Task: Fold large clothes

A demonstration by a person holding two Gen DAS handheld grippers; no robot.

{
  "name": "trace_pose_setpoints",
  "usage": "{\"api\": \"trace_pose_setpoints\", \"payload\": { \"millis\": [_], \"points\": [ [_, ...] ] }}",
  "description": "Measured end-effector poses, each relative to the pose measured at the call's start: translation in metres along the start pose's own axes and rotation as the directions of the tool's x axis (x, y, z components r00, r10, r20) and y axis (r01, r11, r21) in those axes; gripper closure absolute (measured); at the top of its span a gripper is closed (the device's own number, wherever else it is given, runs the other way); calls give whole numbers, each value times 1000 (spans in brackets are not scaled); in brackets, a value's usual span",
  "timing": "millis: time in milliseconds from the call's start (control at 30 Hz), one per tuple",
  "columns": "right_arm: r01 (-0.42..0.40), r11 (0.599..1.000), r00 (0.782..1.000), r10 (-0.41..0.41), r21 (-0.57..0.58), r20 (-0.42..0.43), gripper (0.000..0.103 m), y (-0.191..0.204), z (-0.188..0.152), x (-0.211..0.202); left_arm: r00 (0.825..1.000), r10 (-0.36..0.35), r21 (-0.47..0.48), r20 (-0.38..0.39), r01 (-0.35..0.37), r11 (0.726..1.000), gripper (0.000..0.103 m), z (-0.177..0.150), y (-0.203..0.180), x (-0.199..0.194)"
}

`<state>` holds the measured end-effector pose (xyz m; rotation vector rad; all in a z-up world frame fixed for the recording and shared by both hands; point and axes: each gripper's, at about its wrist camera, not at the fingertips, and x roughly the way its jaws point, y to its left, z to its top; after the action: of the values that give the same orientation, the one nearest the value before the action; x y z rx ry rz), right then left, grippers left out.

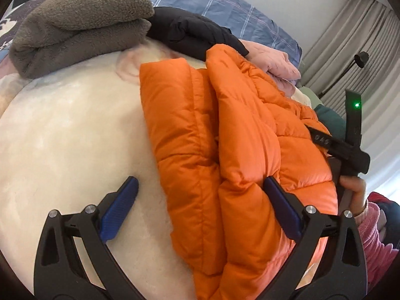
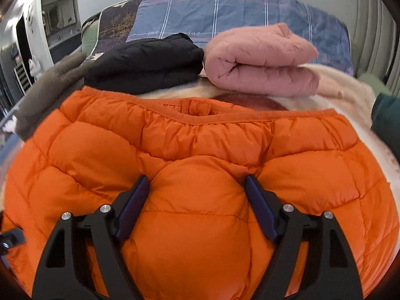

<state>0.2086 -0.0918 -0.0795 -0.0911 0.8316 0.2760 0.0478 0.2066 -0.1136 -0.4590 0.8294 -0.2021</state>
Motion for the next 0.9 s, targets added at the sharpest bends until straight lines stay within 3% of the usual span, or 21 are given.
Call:
{"api": "trace_pose_setpoints", "payload": {
  "millis": [33,67,100,133,233,300,367,467,700,833,900],
  "points": [
    [5,1000,1000,-5,-5,3,22,1,0,1,1000,-6,9,4,6,1000,8,0,-2,1],
    [7,1000,1000,-7,-7,7,22,2,-2,2,1000,-18,18,7,18,1000,17,2,-4,1],
    [6,1000,1000,-5,-6,8,22,1,-2,3,999,-52,32,9,52,998,33,3,-7,1],
    [5,1000,1000,-4,-5,9,22,0,-2,4,997,-79,39,8,79,996,39,2,-9,0],
    [6,1000,1000,-5,-10,15,21,0,-3,5,997,-73,78,20,72,994,52,2,-19,-3],
    [5,1000,1000,-5,-11,17,21,0,-3,6,995,-91,74,32,89,993,64,5,-22,-9],
    [4,1000,1000,-4,-11,20,21,1,-3,6,990,-127,70,55,123,990,69,12,-29,-20],
    [-6,1000,1000,6,-8,22,21,0,-3,5,982,-166,111,89,156,982,72,24,-46,-38],
    [-62,998,998,62,19,22,20,-6,-1,4,983,-142,276,118,105,955,74,49,-113,-56],
    [-114,993,994,114,32,-2,21,-14,4,-3,988,-86,343,130,37,939,74,54,-144,-57],
    [-180,981,984,180,69,4,21,-27,6,-22,989,-56,360,135,4,933,75,54,-152,-58]
  ]
}}
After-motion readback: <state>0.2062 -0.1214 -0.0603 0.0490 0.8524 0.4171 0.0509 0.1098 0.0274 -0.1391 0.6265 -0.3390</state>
